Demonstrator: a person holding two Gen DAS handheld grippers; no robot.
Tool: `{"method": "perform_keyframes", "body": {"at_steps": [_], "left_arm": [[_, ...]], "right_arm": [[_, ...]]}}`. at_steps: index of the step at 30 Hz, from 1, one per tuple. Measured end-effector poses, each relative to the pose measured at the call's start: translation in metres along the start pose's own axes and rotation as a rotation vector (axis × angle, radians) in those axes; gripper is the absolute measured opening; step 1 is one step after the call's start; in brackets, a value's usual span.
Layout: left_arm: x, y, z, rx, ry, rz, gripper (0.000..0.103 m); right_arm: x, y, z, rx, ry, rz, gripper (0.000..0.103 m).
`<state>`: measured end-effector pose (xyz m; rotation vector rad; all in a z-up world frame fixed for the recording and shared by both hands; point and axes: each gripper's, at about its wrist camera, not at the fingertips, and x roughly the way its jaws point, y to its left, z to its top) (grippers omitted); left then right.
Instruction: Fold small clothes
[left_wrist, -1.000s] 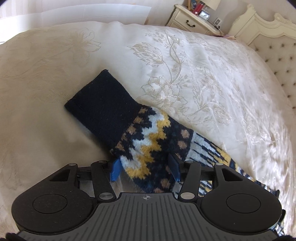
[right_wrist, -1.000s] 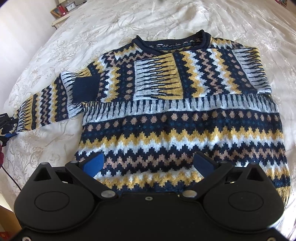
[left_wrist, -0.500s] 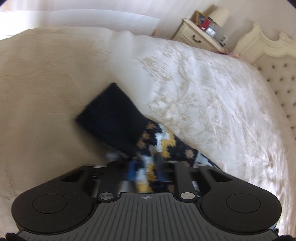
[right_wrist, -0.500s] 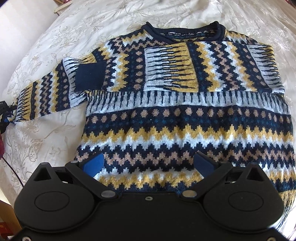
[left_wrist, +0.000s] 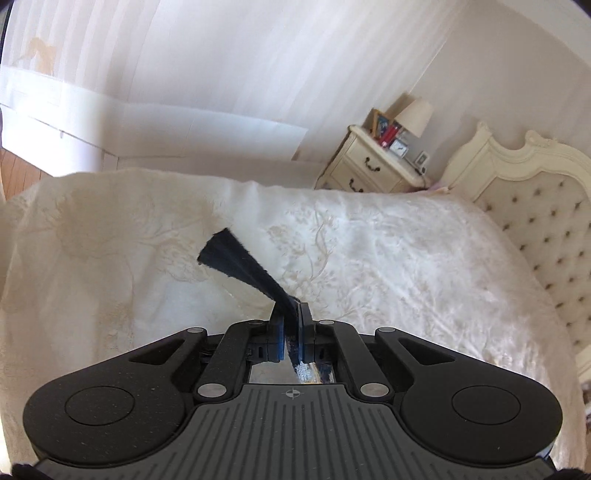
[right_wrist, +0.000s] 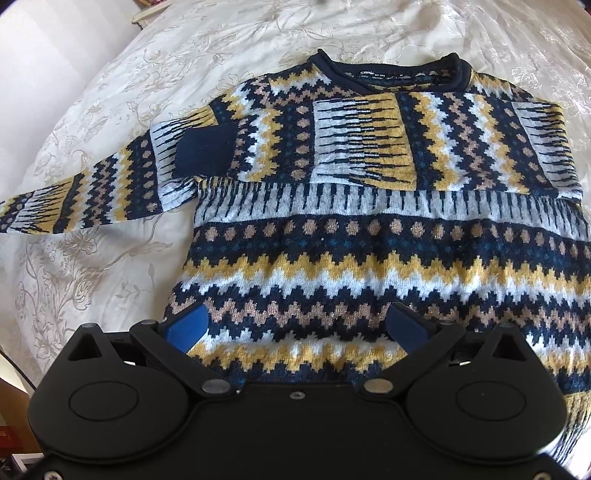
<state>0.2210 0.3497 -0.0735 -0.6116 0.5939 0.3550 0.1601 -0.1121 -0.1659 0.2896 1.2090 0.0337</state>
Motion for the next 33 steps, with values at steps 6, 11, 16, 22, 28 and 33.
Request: {"method": "perform_keyframes", "body": {"at_steps": [6, 11, 16, 22, 28, 33], "left_arm": [[-0.032, -0.035, 0.005, 0.073, -0.071, -0.054, 0.006], [-0.053, -0.082, 0.000, 0.166, -0.113, -0.133, 0.006], [-0.058, -0.121, -0.019, 0.255, -0.099, -0.182, 0.006], [-0.036, -0.110, -0.051, 0.273, 0.035, -0.130, 0.042], [-0.013, -0.090, -0.074, 0.448, 0.149, 0.023, 0.046], [0.011, -0.092, -0.094, 0.636, 0.203, 0.053, 0.047]], "right_arm": [[-0.010, -0.014, -0.011, 0.011, -0.015, 0.042, 0.102], [-0.019, -0.034, -0.020, 0.031, -0.026, 0.057, 0.102], [-0.029, -0.055, -0.023, 0.061, -0.048, 0.062, 0.102], [-0.039, -0.067, -0.022, 0.033, -0.066, 0.046, 0.102], [-0.034, -0.067, -0.025, 0.036, -0.037, 0.028, 0.102], [-0.025, -0.052, -0.022, 0.029, -0.019, 0.022, 0.102]]}}
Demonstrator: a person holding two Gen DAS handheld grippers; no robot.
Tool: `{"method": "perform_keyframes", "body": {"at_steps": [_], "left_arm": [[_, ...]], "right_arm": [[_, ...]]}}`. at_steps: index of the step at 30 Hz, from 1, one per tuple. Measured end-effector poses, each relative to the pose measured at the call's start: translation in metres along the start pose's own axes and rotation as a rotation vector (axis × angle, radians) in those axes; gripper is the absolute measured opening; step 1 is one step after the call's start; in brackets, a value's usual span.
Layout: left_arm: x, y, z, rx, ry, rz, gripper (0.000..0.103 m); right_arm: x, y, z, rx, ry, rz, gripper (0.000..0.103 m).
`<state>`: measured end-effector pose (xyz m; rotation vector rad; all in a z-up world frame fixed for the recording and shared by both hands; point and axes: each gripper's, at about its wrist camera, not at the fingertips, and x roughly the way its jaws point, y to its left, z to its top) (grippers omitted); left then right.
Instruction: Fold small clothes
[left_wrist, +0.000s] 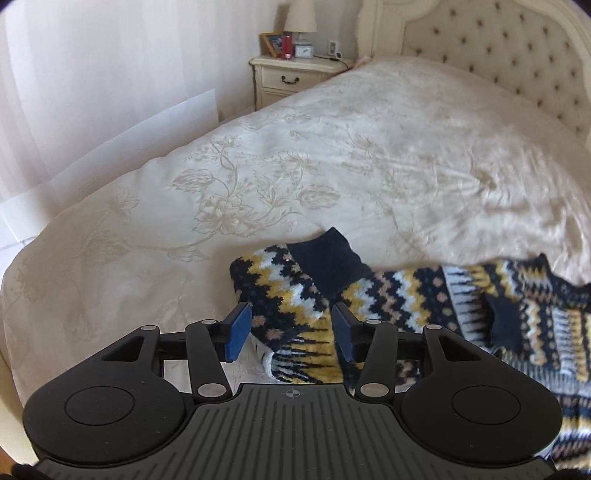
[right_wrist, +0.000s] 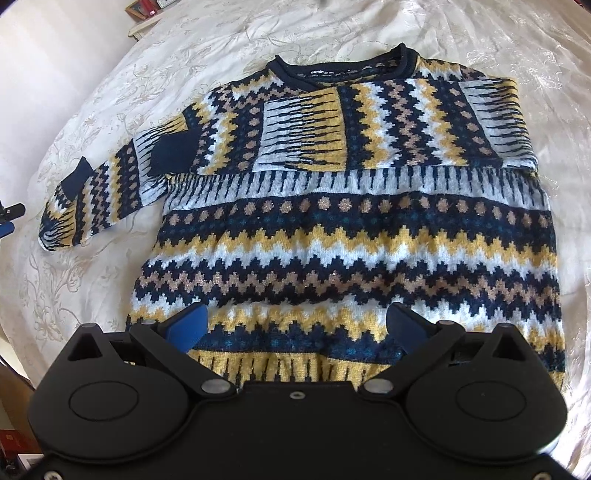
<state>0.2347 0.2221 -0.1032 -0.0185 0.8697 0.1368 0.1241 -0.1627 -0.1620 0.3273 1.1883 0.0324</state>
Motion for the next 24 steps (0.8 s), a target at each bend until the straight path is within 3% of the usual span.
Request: {"method": "perform_keyframes", "body": {"at_steps": [7, 19, 20, 22, 24], "left_arm": [[0.041, -0.024, -0.015, 0.243, 0.036, 0.061, 0.047], [0.089, -0.045, -0.014, 0.474, 0.022, 0.155, 0.047], [0.089, -0.044, -0.013, 0.474, 0.016, 0.152, 0.045], [0.085, -0.038, -0.010, 0.434, -0.010, 0.118, 0.022], [0.078, -0.023, 0.000, 0.315, -0.027, 0.052, 0.011]], "right_arm": [[0.013, 0.026, 0.008, -0.006, 0.005, 0.006, 0.102], [0.027, 0.036, 0.012, 0.031, 0.031, -0.020, 0.102], [0.027, 0.035, 0.012, 0.034, 0.034, -0.022, 0.102], [0.028, 0.035, 0.012, 0.038, 0.037, -0.025, 0.102], [0.029, 0.034, 0.012, 0.043, 0.042, -0.023, 0.102]]}}
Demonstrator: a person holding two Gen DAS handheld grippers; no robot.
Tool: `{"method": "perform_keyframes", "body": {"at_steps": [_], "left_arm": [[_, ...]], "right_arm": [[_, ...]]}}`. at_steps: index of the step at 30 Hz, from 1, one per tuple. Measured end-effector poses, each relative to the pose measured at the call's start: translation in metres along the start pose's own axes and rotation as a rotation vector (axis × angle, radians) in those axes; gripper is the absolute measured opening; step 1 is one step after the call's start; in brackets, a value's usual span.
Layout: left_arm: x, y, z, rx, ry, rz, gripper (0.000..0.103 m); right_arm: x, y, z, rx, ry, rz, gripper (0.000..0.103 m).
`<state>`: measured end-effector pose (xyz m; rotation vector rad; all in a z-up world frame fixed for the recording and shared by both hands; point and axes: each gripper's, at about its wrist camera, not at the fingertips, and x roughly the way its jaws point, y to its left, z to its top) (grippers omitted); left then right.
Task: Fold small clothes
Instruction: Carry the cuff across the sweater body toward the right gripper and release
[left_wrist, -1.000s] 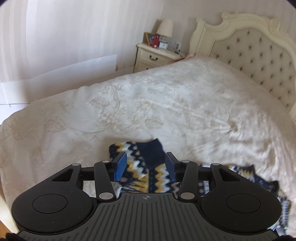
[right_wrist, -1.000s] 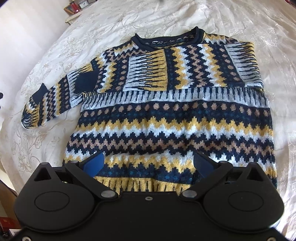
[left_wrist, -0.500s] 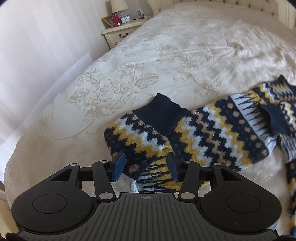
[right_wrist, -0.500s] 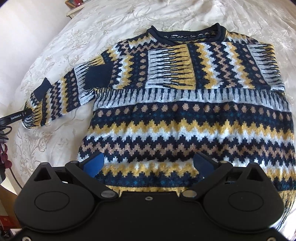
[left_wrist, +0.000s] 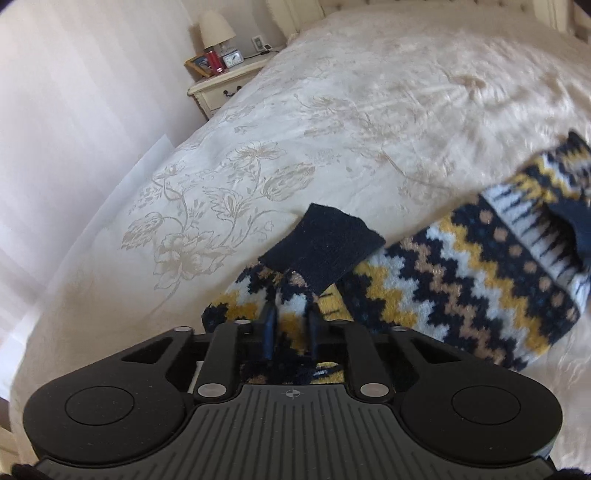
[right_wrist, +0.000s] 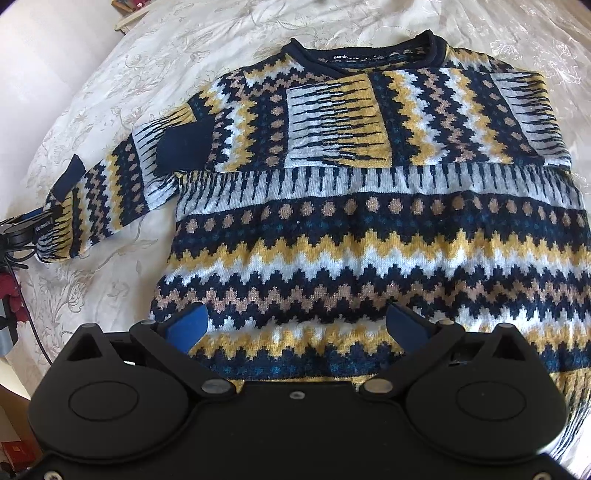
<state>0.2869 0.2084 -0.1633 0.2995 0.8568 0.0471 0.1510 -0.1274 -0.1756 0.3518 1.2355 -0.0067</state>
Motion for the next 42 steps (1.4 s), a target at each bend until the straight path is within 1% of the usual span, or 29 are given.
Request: {"method": "perform_keyframes", "body": {"at_steps": [1, 4, 6, 9, 13, 16, 19, 22, 24, 27, 29, 30, 35, 36, 37, 38, 39, 41, 42], "left_arm": [[-0.004, 0.010, 0.002, -0.066, -0.008, -0.028, 0.010], [-0.022, 0.043, 0.012, -0.307, -0.042, -0.127, 0.010], [-0.037, 0.060, 0.020, -0.418, -0.078, -0.174, 0.009], [-0.065, 0.072, 0.035, -0.511, -0.141, -0.243, 0.009], [-0.106, 0.067, 0.061, -0.544, -0.245, -0.323, 0.009], [-0.135, 0.046, 0.081, -0.532, -0.324, -0.394, 0.009], [-0.160, 0.011, 0.101, -0.485, -0.391, -0.462, 0.009], [-0.174, -0.031, 0.118, -0.441, -0.431, -0.533, 0.009], [-0.176, -0.066, 0.127, -0.397, -0.433, -0.575, 0.009], [-0.172, -0.121, 0.132, -0.361, -0.404, -0.658, 0.009], [-0.166, -0.158, 0.131, -0.322, -0.375, -0.689, 0.009], [-0.162, -0.177, 0.126, -0.299, -0.356, -0.705, 0.009], [-0.139, -0.258, 0.108, -0.176, -0.273, -0.737, 0.010], [-0.133, -0.270, 0.103, -0.147, -0.238, -0.742, 0.015], [-0.126, -0.281, 0.100, -0.123, -0.192, -0.746, 0.024], [-0.121, -0.289, 0.096, -0.109, -0.154, -0.750, 0.026], [-0.119, -0.292, 0.091, -0.102, -0.132, -0.754, 0.026], [-0.119, -0.294, 0.081, -0.093, -0.123, -0.752, 0.027], [-0.120, -0.291, 0.077, -0.087, -0.123, -0.749, 0.030]], "right_arm": [[0.000, 0.000, 0.000, 0.001, 0.001, 0.001, 0.102], [0.002, -0.001, 0.001, 0.000, 0.006, 0.009, 0.102], [0.003, -0.003, 0.001, 0.000, 0.011, 0.020, 0.102], [0.005, -0.006, 0.001, 0.005, 0.015, 0.037, 0.102], [0.002, -0.013, -0.001, -0.002, 0.010, 0.058, 0.102], [-0.003, -0.023, -0.002, -0.001, 0.003, 0.073, 0.102], [-0.009, -0.037, -0.004, 0.010, -0.006, 0.083, 0.102], [-0.017, -0.055, -0.006, 0.026, -0.017, 0.088, 0.102], [-0.023, -0.069, -0.007, 0.036, -0.024, 0.088, 0.102], [-0.031, -0.091, -0.010, 0.060, -0.037, 0.085, 0.102], [-0.037, -0.106, -0.011, 0.079, -0.047, 0.081, 0.102], [-0.039, -0.113, -0.012, 0.086, -0.050, 0.079, 0.102], [-0.046, -0.141, -0.014, 0.107, -0.055, 0.068, 0.102], [-0.046, -0.145, -0.015, 0.110, -0.054, 0.066, 0.102], [-0.046, -0.149, -0.015, 0.111, -0.052, 0.065, 0.102], [-0.046, -0.152, -0.015, 0.111, -0.051, 0.064, 0.102], [-0.047, -0.154, -0.015, 0.110, -0.050, 0.063, 0.102], [-0.048, -0.160, -0.014, 0.108, -0.050, 0.063, 0.102], [-0.049, -0.163, -0.013, 0.107, -0.051, 0.063, 0.102]]}}
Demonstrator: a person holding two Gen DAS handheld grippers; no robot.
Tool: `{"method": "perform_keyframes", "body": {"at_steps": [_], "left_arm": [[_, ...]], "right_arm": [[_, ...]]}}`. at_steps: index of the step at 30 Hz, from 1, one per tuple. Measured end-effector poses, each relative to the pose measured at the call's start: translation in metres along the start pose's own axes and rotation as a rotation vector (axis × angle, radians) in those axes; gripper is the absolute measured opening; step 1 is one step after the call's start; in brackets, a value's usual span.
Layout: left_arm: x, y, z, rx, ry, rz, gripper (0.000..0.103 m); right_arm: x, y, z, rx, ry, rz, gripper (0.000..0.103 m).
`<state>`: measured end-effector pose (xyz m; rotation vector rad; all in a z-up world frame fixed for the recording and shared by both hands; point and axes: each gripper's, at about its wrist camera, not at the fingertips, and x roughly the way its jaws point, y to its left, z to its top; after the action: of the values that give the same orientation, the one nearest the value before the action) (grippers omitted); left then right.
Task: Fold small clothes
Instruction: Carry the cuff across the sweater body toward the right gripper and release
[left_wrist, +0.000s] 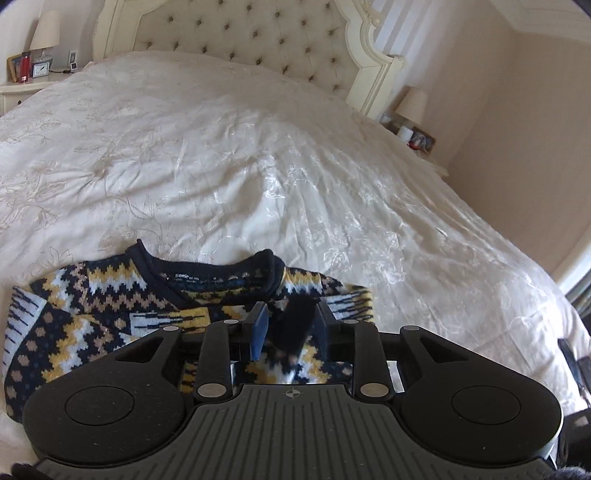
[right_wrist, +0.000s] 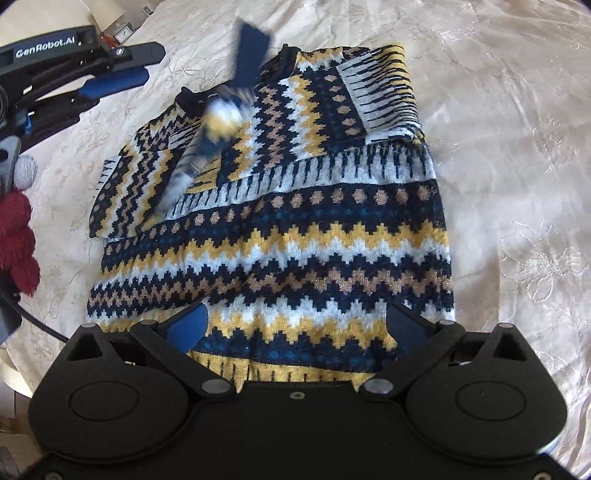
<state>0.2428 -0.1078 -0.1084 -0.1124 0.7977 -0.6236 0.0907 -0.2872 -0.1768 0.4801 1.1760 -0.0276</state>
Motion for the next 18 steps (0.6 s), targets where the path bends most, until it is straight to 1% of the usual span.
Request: {"method": "perform_keyframes", "body": {"at_steps": [1, 4, 6, 7, 11, 13, 15, 18], "left_arm": [[-0.004, -0.001, -0.004, 0.010, 0.004, 0.007, 0.034], [-0.015, 0.013, -0.012, 0.024, 0.016, 0.041, 0.037], [-0.022, 0.022, -0.018, 0.026, 0.031, 0.094, 0.037], [-0.024, 0.032, -0.020, 0.023, 0.041, 0.122, 0.038], [-0.028, 0.075, -0.022, -0.039, 0.093, 0.259, 0.038], [-0.027, 0.097, -0.023, -0.074, 0.115, 0.312, 0.038], [-0.023, 0.116, -0.025, -0.098, 0.139, 0.353, 0.038], [-0.014, 0.138, -0.029, -0.119, 0.174, 0.386, 0.038]], "right_arm": [[0.000, -0.002, 0.001, -0.001, -0.001, 0.000, 0.102], [0.002, -0.005, 0.009, -0.002, -0.009, 0.001, 0.102], [0.004, -0.007, 0.018, 0.001, -0.021, 0.006, 0.102], [0.005, -0.007, 0.023, 0.002, -0.029, 0.010, 0.102], [0.009, -0.005, 0.051, 0.003, -0.073, 0.020, 0.102], [0.011, -0.004, 0.066, 0.002, -0.099, 0.020, 0.102], [0.015, -0.004, 0.082, -0.001, -0.124, 0.019, 0.102], [0.023, -0.004, 0.105, -0.013, -0.156, 0.014, 0.102]]}}
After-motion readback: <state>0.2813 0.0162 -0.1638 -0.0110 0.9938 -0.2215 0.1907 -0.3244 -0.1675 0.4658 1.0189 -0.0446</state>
